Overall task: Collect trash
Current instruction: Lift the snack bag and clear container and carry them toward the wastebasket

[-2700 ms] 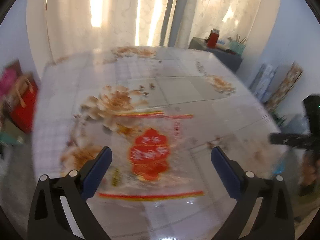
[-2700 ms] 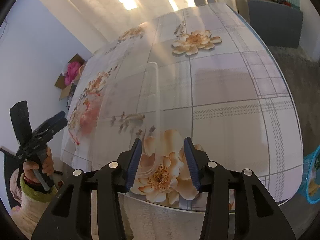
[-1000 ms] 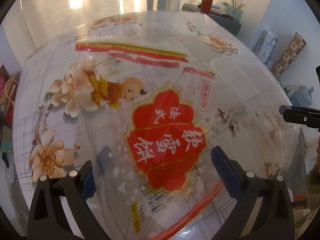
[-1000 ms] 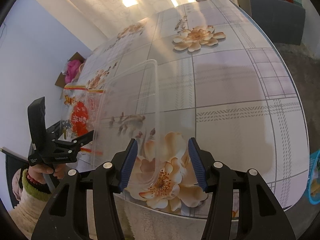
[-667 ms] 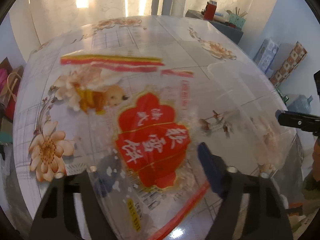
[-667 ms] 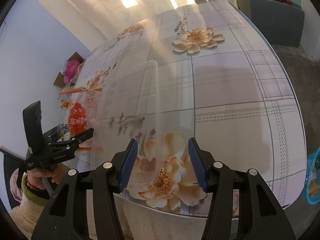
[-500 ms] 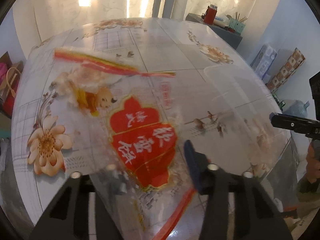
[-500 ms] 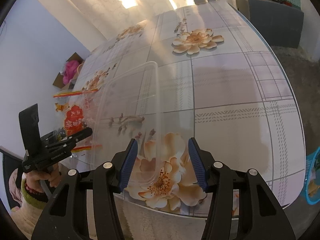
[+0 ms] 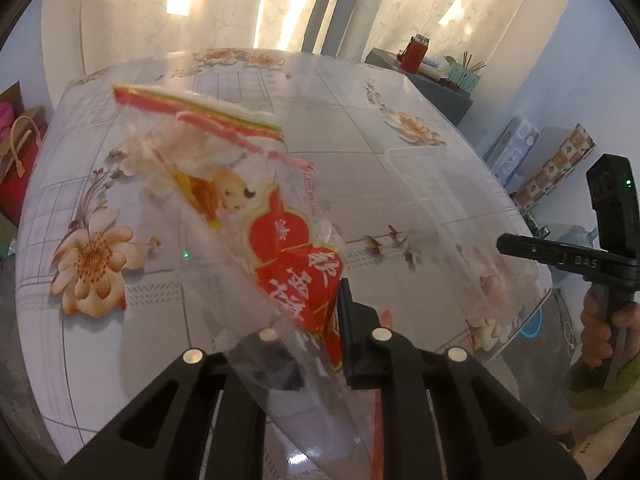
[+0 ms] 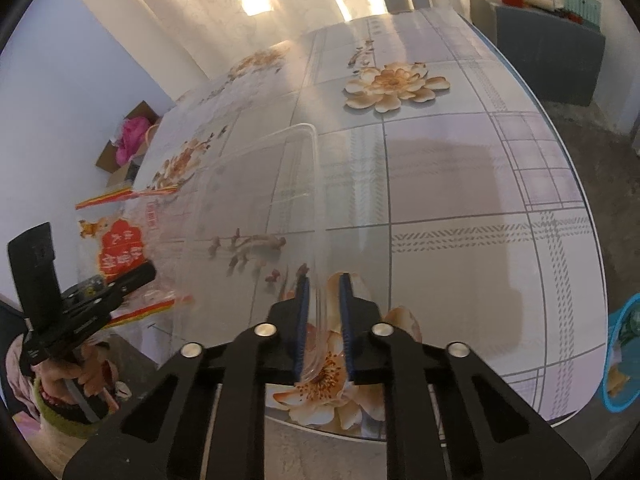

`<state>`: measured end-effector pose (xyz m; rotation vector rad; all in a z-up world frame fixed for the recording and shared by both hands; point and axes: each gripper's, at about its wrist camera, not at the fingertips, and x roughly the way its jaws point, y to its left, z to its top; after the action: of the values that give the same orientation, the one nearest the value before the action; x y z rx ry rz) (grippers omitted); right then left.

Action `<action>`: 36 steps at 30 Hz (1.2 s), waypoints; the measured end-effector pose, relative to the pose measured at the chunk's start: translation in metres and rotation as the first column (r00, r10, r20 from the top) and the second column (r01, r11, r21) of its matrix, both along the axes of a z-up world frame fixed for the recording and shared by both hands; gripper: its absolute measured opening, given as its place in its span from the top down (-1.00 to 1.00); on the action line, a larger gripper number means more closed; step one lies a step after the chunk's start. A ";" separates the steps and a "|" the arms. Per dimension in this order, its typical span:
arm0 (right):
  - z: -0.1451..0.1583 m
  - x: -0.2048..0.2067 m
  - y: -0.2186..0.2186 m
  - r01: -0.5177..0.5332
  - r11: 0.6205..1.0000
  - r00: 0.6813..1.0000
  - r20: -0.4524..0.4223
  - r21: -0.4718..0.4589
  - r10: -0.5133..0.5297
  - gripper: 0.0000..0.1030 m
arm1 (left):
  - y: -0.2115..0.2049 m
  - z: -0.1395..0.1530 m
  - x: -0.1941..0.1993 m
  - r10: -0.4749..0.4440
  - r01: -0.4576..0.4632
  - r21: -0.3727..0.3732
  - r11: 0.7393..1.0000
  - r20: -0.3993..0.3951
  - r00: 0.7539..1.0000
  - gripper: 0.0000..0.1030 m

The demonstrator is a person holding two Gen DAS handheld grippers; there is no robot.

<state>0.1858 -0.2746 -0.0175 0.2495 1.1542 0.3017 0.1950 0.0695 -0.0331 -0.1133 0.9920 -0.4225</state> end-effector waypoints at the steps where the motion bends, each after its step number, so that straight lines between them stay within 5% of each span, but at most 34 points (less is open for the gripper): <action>1: -0.001 0.000 0.000 0.002 1.000 1.000 0.000 -0.004 -0.002 0.86 | 0.002 0.001 -0.002 0.004 -0.004 -0.009 1.000 -0.001 1.000 0.78; 19: 0.010 -0.011 -0.006 0.035 0.998 0.998 0.053 -0.060 -0.032 0.95 | 0.020 0.014 -0.027 0.054 -0.050 -0.088 0.995 0.040 0.998 0.83; 23: 0.005 -0.008 -0.005 0.038 0.998 0.999 0.006 -0.051 -0.038 0.74 | 0.020 0.012 -0.025 0.051 -0.047 -0.087 0.995 0.041 0.998 0.83; 26: 0.006 -0.005 -0.001 0.034 0.998 0.999 0.017 -0.055 -0.033 0.19 | 0.021 0.012 -0.026 0.053 -0.050 -0.085 0.995 0.040 0.998 0.83; 27: 0.007 -0.003 0.002 0.033 0.997 0.999 0.022 -0.063 -0.031 0.16 | 0.021 0.012 -0.027 0.054 -0.051 -0.082 0.995 0.042 0.998 0.83; 32: 0.000 0.010 0.008 0.034 0.996 0.999 0.019 -0.079 -0.032 0.19 | 0.017 0.016 -0.028 0.060 -0.057 -0.052 0.997 0.062 0.996 0.83; 36: -0.009 0.016 0.009 0.045 0.996 0.999 0.003 -0.081 -0.044 0.86 | 0.013 0.018 -0.028 0.065 -0.063 -0.026 0.998 0.075 0.995 0.83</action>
<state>0.2013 -0.2654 -0.0270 0.2034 1.1551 0.2154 0.1669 0.0826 -0.0153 -0.1493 0.9063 -0.3777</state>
